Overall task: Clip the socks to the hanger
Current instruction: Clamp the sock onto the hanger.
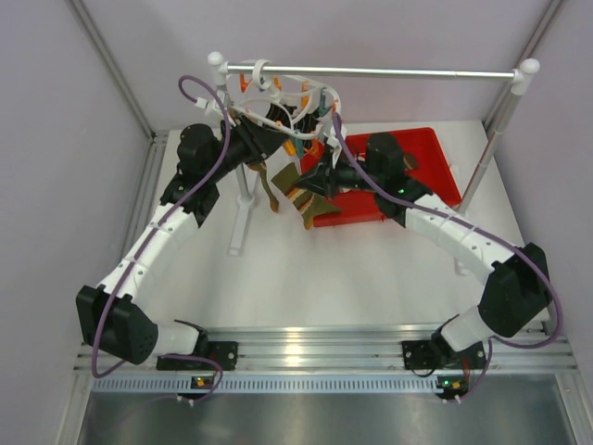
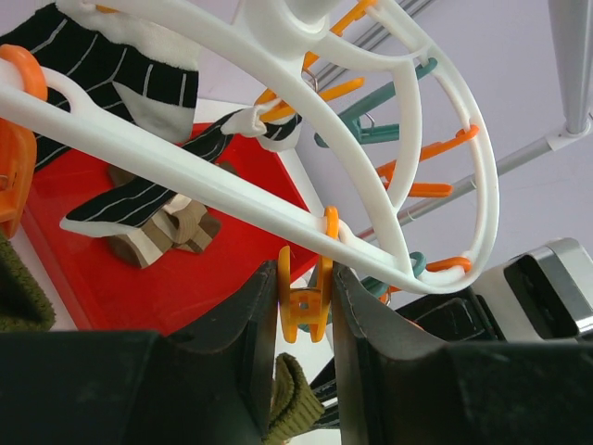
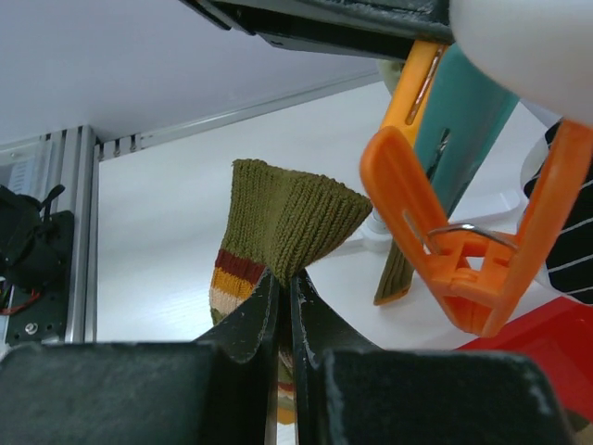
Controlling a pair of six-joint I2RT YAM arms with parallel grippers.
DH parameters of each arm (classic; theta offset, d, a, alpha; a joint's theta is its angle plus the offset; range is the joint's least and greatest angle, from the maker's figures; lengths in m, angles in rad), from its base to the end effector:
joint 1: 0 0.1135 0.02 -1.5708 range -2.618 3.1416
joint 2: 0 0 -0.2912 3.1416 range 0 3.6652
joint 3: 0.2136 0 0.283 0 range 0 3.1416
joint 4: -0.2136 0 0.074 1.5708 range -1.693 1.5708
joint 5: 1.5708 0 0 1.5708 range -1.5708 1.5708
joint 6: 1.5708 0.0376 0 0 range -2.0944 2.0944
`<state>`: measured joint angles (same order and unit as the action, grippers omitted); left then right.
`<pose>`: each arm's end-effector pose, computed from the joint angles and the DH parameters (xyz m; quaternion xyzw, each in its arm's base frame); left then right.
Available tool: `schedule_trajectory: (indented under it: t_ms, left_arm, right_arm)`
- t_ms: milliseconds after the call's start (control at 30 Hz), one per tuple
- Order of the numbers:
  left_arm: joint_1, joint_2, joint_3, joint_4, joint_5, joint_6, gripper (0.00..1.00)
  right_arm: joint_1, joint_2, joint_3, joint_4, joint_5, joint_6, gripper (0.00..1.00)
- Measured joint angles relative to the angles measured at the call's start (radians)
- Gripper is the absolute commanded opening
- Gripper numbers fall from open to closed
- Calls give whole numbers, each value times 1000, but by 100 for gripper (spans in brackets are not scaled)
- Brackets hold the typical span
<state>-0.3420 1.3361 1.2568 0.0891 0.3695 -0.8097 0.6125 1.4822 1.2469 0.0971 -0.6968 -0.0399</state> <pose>0.3174 -0.1274 0.4357 -0.0333 0.7031 -0.4888 0.5154 0.2962 0.2376 0.3833 -0.4395 0.5997 0.4213 0.5193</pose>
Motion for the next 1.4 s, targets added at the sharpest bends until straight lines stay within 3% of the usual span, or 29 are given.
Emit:
schedule_trajectory:
  t_ms: [567,1400]
  left_arm:
    - [1,0,0,1,8,0,0]
    - [2,0,0,0,11,-3,0]
  right_arm:
    - [-35,19,5,105,-4,97,0]
    - [-61,55,14,96,-8,68,0]
